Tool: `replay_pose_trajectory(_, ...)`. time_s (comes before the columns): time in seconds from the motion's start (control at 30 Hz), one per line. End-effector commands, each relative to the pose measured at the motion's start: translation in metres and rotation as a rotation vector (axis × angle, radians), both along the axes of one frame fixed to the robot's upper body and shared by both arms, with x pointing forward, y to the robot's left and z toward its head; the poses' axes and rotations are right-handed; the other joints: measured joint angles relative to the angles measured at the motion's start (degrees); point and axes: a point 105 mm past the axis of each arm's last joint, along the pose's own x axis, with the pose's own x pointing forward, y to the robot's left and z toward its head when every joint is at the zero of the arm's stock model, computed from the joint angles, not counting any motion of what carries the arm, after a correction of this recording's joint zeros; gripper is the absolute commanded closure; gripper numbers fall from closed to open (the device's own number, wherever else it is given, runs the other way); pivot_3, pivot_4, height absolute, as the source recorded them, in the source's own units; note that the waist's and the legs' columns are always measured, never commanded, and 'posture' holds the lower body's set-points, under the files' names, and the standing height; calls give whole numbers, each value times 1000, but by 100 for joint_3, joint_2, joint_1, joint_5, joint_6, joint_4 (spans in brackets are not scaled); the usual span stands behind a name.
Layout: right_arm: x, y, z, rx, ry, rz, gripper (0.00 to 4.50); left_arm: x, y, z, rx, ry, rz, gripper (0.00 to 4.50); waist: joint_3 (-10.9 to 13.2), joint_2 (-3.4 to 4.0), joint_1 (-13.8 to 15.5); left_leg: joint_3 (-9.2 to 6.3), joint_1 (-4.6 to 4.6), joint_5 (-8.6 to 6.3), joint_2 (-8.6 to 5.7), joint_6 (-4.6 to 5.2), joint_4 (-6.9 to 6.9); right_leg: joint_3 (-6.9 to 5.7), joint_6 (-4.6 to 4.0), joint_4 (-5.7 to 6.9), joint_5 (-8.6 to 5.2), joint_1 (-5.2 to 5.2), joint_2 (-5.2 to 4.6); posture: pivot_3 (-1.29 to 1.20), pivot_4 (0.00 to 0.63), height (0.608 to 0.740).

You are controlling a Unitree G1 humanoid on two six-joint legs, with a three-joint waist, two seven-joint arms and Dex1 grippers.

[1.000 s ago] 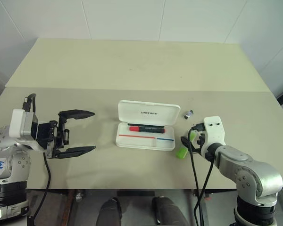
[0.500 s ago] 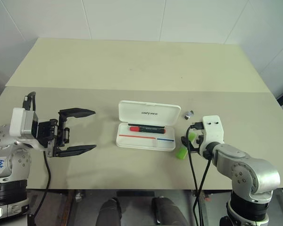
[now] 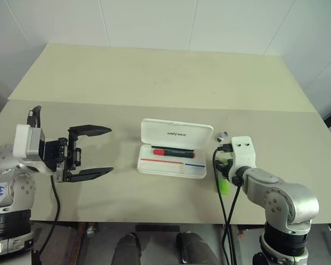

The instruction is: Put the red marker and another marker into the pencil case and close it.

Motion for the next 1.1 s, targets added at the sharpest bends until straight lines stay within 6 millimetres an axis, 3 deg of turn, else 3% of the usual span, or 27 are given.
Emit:
replay_pose_trajectory(0.03,-10,-25,-27,-49,132,-103,3400,-4,1,7,19,-37,14,0,-4,-5,1,0,0,-1,0,0,0,-1,-1,0,0,0,0,0,150,740)
replay_pose_trajectory(0.2,-9,-25,-23,-52,121,-91,3400,-4,1,7,17,-39,16,0,-4,-5,1,-2,0,-2,2,-2,-1,-3,-2,0,-1,0,1,0,150,740)
replay_pose_trajectory(0.53,1,-18,16,-63,6,109,3400,-3,-1,7,-2,-37,-7,0,9,16,-10,-3,-7,-6,4,-1,-5,-3,-2,-11,-1,-4,3,0,150,740)
replay_pose_trajectory(0.8,6,1,60,-117,-124,412,3400,-4,-4,7,-25,-20,-74,0,24,42,-76,7,-74,1,15,-9,11,18,37,36,1,-96,22,0,150,740)
replay_pose_trajectory(1.1,-7,19,78,-188,-86,625,3400,-7,2,2,-11,15,-101,0,35,59,-92,0,-72,7,24,-19,19,18,33,57,-5,-100,31,0,150,740)
